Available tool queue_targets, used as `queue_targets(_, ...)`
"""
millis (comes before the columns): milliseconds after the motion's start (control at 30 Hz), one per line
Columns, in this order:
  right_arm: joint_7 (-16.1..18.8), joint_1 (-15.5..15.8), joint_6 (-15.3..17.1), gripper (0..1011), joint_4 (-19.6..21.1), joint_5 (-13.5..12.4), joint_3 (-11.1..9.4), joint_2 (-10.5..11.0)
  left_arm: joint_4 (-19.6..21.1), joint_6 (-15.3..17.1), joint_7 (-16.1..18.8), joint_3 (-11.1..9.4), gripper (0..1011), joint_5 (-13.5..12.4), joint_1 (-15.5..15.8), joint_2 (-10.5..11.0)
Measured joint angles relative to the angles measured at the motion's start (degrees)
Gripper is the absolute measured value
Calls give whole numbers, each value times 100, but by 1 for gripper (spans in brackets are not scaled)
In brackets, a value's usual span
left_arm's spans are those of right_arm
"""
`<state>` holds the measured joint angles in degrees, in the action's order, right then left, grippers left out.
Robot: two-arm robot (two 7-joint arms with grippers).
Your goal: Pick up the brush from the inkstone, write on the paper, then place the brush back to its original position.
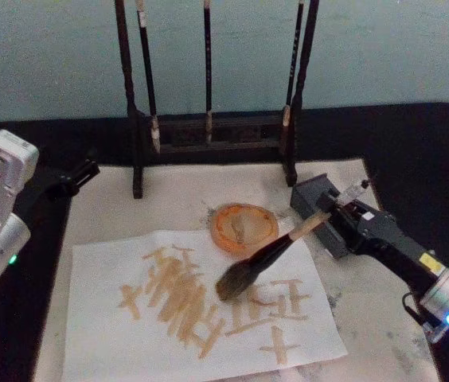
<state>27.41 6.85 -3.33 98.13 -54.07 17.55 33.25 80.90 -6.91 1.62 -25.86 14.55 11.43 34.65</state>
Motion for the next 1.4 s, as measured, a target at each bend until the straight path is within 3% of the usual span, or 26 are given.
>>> queue_targets(533, 69, 224, -68, 164, 330, -208, -327, 133, 0, 0, 0, 0, 1002, 0, 0, 0)
queue_targets(833, 146, 38, 40, 164, 461, -498, -403, 169, 0, 0, 0, 0, 1002, 0, 0, 0)
queue_targets(1067, 123, -321, 80, 164, 177, -660, -327, 43, 0, 0, 0, 0, 1002, 0, 0, 0)
queue_targets(1400, 223, -894, 186, 164, -681, -1046, -131, -277, 0, 0, 0, 0, 1002, 0, 0, 0)
